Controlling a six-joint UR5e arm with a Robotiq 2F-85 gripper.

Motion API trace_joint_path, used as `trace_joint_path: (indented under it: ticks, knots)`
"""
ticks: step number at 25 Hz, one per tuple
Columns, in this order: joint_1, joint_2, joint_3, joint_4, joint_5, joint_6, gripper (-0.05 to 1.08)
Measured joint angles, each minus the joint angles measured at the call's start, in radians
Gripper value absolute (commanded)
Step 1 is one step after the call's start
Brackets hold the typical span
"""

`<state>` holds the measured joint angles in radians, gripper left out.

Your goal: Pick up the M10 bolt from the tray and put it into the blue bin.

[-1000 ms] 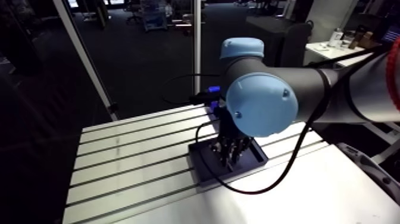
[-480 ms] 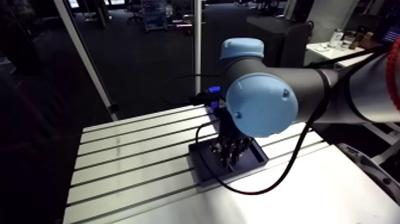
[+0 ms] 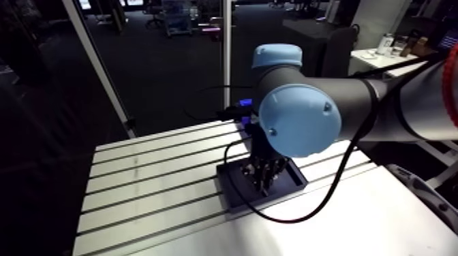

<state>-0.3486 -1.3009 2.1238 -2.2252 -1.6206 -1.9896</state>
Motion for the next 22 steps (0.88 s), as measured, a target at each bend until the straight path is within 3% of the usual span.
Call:
trace_joint_path:
  ticks: [22]
  knots:
    - [0.002, 0.001, 0.003, 0.000, 0.000, -0.001, 0.80]
